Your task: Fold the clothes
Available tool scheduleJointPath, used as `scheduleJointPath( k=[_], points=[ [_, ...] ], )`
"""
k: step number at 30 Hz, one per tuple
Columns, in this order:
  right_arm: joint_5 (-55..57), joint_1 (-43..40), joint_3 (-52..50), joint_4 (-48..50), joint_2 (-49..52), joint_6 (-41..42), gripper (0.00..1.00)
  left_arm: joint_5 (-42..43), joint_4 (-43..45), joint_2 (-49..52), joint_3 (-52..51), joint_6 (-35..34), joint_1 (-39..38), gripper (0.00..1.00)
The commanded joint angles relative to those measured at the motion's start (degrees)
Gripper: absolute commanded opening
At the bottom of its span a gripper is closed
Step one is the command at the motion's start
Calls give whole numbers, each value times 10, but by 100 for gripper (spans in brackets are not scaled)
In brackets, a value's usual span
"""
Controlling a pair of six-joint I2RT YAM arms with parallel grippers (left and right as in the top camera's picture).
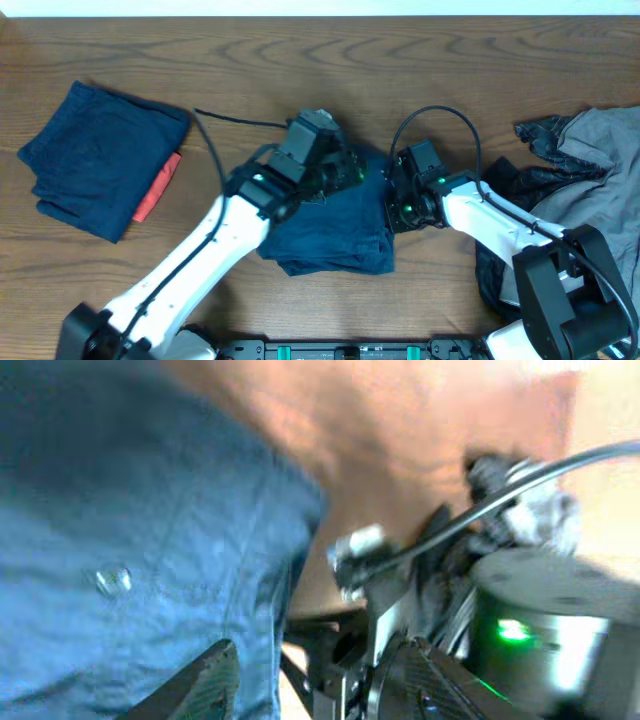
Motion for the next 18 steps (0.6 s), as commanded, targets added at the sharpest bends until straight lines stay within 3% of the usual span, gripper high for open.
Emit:
scheduleJointPath(
  k=[1,5,10,13,18],
  points=[
    [64,-40,38,-47,-22,19,22,-33,1,-54,16,59,40,55],
    [98,-79,112,-115,-76,10,24,-82,-5,-73,16,81,90,55],
    [-53,-85,182,-121,-129,-73,29,-85,-5,-32,16,130,132,55],
    [-145,-67,185,-118,-131,-91,28,-85,-6,17,16,149,141,55],
    [-156,-9,144,-117,-110,-91,28,-78,-8,114,16,148,142,55]
  ],
)
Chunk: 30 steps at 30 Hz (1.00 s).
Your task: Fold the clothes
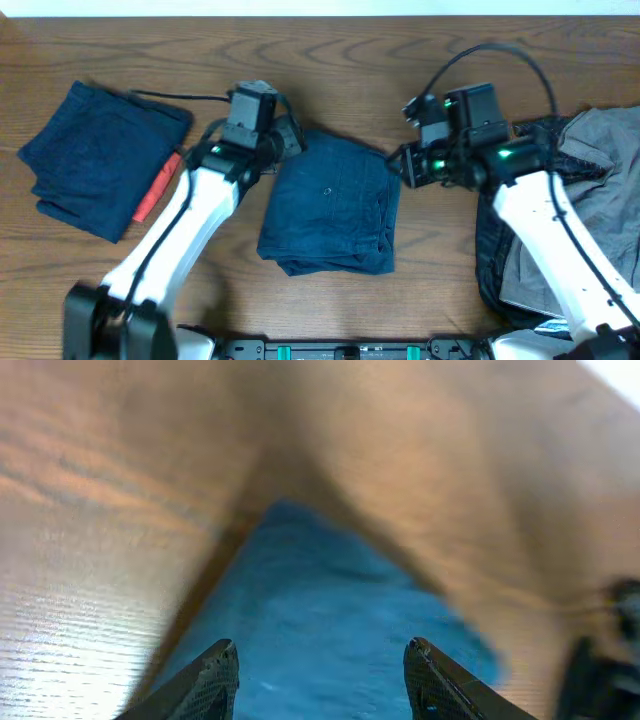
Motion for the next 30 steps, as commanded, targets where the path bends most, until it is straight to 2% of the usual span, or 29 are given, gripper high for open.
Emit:
scheduleJointPath(
  k=[1,5,11,16,19,21,24,27,30],
  points=[
    [-47,44,-42,3,27,-19,28,-3,-8,52,8,19,2,55],
    [-46,88,-92,32,65,7,26,-3,-25,103,8,18,2,55],
    [-39,126,-151,46,122,19,16,0,-87,129,8,18,2,55],
    [78,116,-179,24,134,105,13,73,-167,130,8,18,2,55],
    [177,97,-180,5,134,159,16,108,-219,130,6,18,-4,55],
    [227,78,-179,10,134,177,23,124,-252,130,6,18,-13,55],
    [267,40,-177,51,134,174,29,149,-279,125,6,19,-31,55],
    [278,-2,-163,88,134,150,30,150,-276,102,7,19,-37,57],
    [278,-31,-139,105,134,114,30,110,-239,63,12,19,-28,63]
  ],
)
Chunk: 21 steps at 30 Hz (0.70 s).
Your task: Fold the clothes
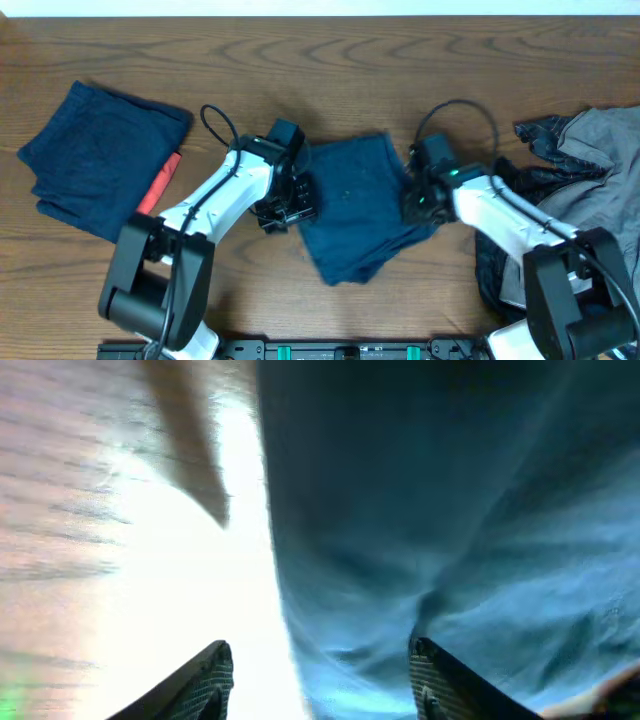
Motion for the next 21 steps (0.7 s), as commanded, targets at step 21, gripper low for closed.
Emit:
scheduleJointPath(
  k=[21],
  points=[
    [-62,16,94,-120,10,-71,33,-132,311,54,11,78,36,45]
  ],
)
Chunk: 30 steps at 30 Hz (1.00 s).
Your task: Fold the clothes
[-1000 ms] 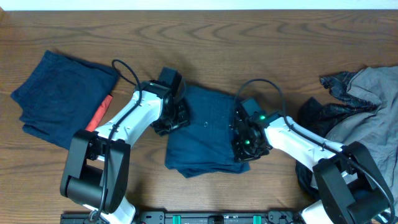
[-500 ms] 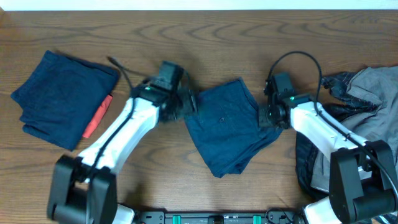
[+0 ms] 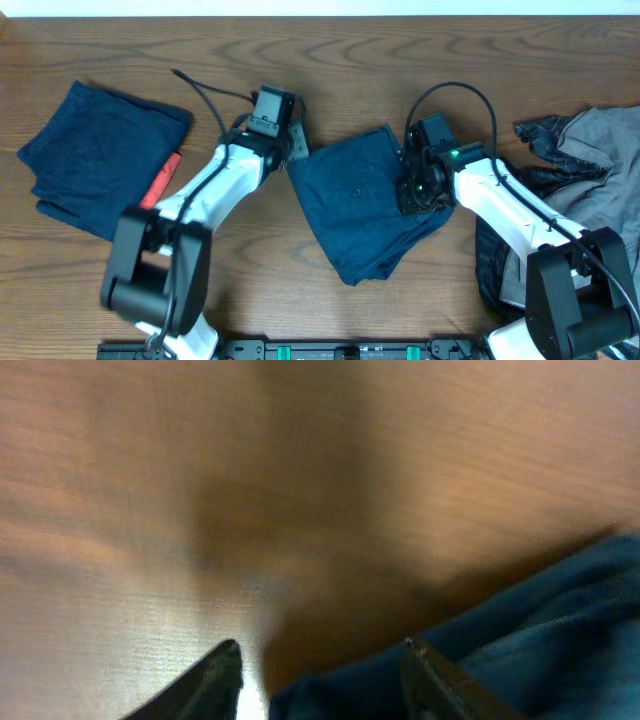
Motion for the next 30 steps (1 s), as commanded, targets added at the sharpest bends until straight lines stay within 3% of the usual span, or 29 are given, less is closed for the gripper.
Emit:
scheduleJointPath(
  k=[1,3,6,8,14,16,25,26,29,30],
  points=[
    [-17,6,8,-17,4,2,33,40,-40,24,4,12,0,41],
    [-17,7,4,-28,4,2,34,42,-83,29,4,12,0,36],
    [-12,7,-12,-22,4,2,36,49,-155,29,4,12,0,19],
    [-1,6,-30,0,4,2,39,71,-204,29,4,11,0,15],
    [56,-14,-77,101,4,2,49,204,-351,29,4,1,0,17],
    [56,-23,-84,133,4,-7,49,215,-381,28,4,-3,0,29],
    [56,-32,-84,156,4,-9,54,211,-394,-18,24,-16,54,50],
    [56,-32,-84,155,4,-9,55,212,-388,-25,27,-16,61,55],
    [56,-32,-84,153,4,-11,58,231,-333,-51,30,11,72,86],
    [56,-32,-84,153,4,-11,58,252,-309,-55,30,40,72,90]
  ],
)
